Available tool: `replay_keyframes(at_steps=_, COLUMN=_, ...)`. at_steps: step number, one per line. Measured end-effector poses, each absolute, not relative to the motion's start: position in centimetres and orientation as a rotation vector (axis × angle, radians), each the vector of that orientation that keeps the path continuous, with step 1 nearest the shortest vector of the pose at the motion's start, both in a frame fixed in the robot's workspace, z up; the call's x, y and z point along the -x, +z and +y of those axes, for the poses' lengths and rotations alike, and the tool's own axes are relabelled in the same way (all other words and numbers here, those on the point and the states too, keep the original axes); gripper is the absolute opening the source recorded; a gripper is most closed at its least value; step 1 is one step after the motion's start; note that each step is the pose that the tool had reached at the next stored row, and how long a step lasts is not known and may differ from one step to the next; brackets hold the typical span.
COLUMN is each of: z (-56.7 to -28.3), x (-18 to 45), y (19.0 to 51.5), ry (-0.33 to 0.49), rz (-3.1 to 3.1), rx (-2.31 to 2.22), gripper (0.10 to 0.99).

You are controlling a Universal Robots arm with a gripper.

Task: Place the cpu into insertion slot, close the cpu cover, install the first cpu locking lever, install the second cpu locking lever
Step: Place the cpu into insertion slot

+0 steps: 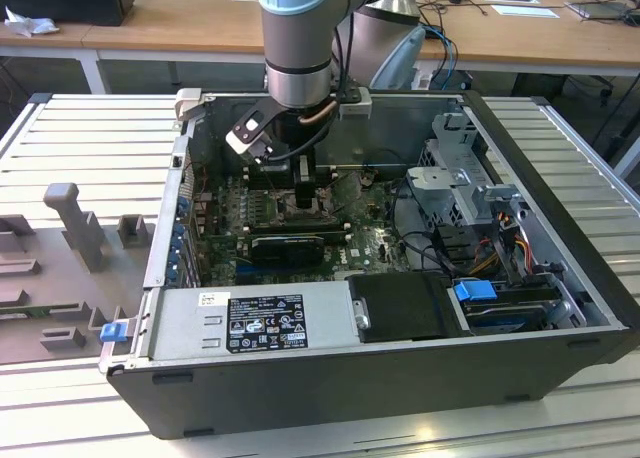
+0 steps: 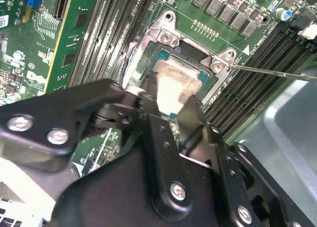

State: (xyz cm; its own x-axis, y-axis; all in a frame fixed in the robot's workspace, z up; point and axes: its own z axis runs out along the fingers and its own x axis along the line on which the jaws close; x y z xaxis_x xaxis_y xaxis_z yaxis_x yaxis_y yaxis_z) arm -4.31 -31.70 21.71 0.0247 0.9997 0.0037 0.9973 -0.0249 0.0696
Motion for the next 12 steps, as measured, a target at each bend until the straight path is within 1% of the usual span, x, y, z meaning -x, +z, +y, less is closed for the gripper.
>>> replay_keyframes(at_steps=1, z=-31.7, x=4.31, y=21.77, ry=0.079, rz=2.16, rx=-2.214, gripper=0.4)
replay_keyframes(at_steps=2, z=-31.7, x=4.31, y=21.86, ry=0.079, rz=2.16, rx=-2.214, gripper=0.341)
replay_keyframes(at_steps=3, z=-31.7, x=4.31, y=21.91, ry=0.078, rz=2.159, rx=-2.214, gripper=0.22)
replay_keyframes(at_steps=5, z=-31.71, x=4.31, y=22.02, ry=0.077, rz=2.159, rx=-2.213, gripper=0.106)
replay_keyframes(at_steps=12, z=-31.7, x=4.31, y=22.38, ry=0.076, rz=2.158, rx=-2.213, gripper=0.106)
